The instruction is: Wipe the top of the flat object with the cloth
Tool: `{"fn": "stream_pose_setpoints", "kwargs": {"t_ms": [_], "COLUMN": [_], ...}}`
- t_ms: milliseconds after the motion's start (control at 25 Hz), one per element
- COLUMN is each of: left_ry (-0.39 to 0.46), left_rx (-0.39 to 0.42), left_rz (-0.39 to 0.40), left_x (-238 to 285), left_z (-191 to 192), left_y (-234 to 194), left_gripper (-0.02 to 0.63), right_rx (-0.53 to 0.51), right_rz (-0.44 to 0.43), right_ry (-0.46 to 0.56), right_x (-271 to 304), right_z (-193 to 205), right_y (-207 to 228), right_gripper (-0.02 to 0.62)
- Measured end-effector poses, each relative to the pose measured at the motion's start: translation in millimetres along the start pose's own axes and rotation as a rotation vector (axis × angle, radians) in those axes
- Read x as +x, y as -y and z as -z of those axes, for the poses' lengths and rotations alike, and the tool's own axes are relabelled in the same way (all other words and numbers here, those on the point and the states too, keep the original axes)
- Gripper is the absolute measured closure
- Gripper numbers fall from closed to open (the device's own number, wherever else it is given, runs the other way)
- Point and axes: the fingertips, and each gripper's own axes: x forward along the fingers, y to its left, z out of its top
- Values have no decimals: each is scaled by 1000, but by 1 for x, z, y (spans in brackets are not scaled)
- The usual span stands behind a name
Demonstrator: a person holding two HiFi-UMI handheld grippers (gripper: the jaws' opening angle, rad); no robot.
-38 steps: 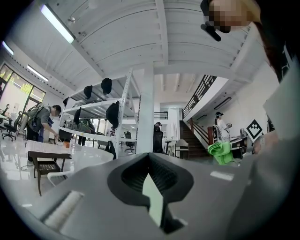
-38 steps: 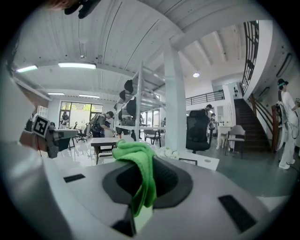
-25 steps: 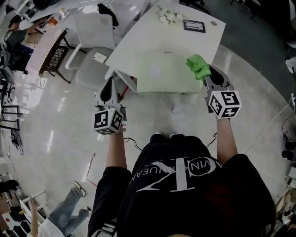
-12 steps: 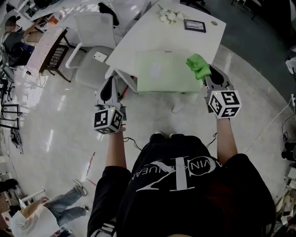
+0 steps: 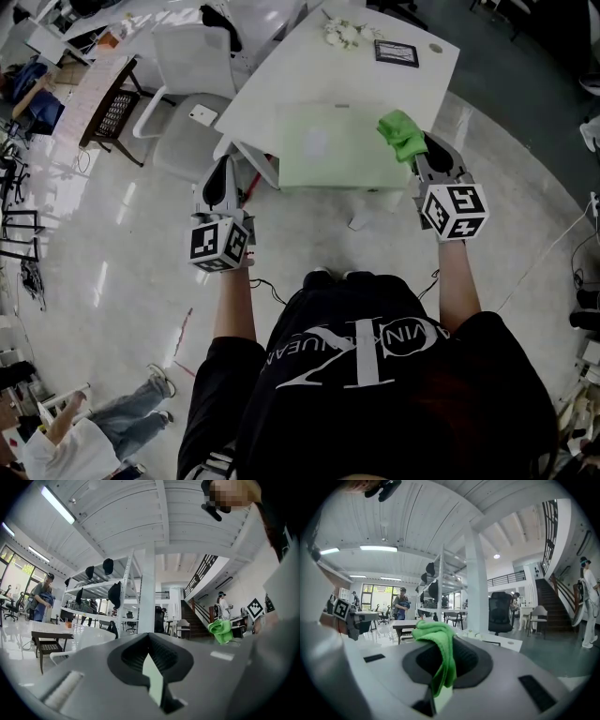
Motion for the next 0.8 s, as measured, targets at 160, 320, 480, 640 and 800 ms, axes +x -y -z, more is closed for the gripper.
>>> {"fn": "stream_pose_setpoints", "kwargs": {"t_ms": [160, 320, 480, 640, 800], "left_ry": [4, 5, 6, 3, 1], "left_rx": [1, -1, -2, -1, -3], "left_rz": [-2, -2, -3, -4, -3], "left_x": [0, 2, 4, 4, 5], "left_z": [-2, -2, -1, -3, -3], "left_y": [0, -2, -4, -5, -5], "left_gripper": [595, 595, 595, 595, 595], "right_rx": [-4, -5, -9, -7, -6], "right_rz": [1, 3, 3, 6, 10], "right_ry": [0, -1, -3, -8, -11], "right_x": [0, 3, 5, 5, 5], "right_z": [-2, -2, -1, -1, -1], "right_y": [0, 1, 1, 1, 2], "right_gripper": [565, 565, 565, 565, 565]}}
